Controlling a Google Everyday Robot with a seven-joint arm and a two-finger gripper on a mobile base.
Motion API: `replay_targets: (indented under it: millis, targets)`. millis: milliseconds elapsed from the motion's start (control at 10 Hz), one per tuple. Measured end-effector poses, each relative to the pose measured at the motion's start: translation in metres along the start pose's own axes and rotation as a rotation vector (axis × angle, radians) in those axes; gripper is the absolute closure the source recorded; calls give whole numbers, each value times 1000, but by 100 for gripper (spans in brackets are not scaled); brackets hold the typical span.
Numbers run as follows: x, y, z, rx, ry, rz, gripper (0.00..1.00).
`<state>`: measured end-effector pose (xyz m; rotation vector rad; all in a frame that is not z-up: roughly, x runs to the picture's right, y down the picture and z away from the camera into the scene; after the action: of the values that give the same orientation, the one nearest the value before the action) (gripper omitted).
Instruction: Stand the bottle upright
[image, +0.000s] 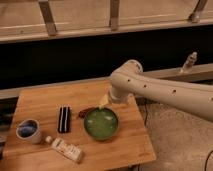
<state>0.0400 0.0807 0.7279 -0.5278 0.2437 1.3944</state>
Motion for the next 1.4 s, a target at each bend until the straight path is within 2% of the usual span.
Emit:
replay_targets:
  millis: [900,1000,1200,1400]
  targets:
    - [0,1,0,2,2,-2,20]
    - [-1,4,1,9,4,-28,20]
    - [-3,28,4,12,12,-106,20]
    - [-7,77,9,4,16,-216,20]
